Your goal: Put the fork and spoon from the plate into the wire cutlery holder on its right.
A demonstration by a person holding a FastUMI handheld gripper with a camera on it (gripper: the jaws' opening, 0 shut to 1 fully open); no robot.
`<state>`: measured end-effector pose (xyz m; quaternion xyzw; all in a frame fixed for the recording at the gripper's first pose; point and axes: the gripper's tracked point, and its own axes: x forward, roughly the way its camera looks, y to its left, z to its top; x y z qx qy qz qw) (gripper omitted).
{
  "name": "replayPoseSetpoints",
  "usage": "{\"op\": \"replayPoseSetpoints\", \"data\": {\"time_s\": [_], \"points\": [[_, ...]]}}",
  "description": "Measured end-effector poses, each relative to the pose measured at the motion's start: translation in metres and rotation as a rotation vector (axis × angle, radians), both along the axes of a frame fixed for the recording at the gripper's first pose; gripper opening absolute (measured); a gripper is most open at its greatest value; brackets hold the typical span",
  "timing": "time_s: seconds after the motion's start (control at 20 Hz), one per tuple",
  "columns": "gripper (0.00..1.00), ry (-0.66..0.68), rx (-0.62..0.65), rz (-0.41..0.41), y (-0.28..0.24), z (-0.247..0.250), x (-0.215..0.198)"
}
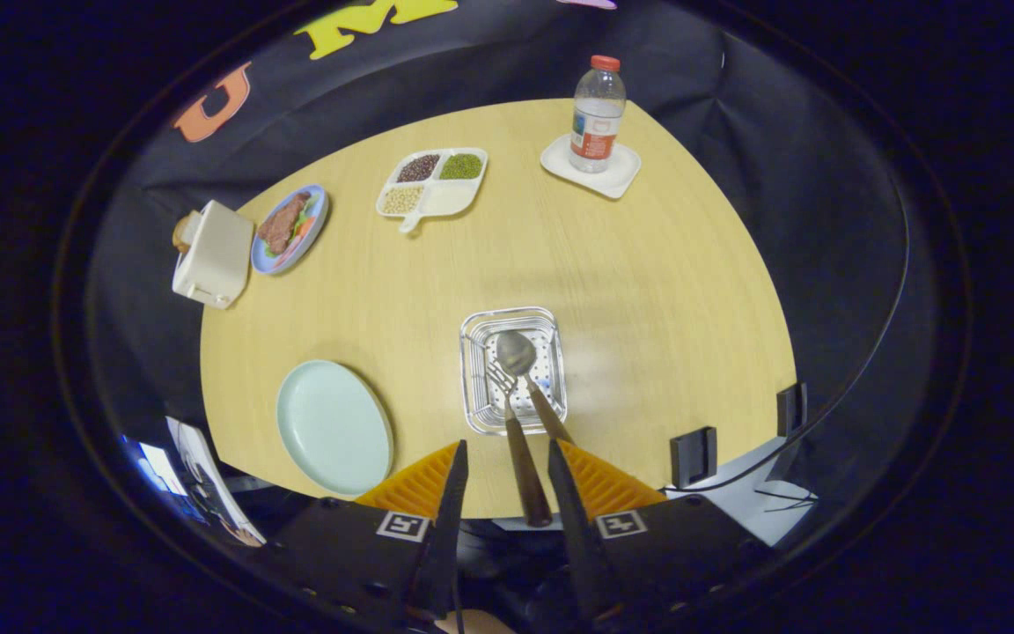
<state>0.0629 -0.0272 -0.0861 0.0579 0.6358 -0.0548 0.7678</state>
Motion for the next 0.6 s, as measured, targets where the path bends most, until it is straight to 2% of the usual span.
{"op": "replayPoseSetpoints", "data": {"time_s": [0.2,0.3,0.6], "points": [[0.91,-0.061,0.022,-0.006,0.006,0.012,-0.001],[0.99,-0.092,0.010,-0.001,0.006,0.018,-0.005],[0.97,-0.250,-0.020,-0.003,0.005,0.057,-0.026]]}}
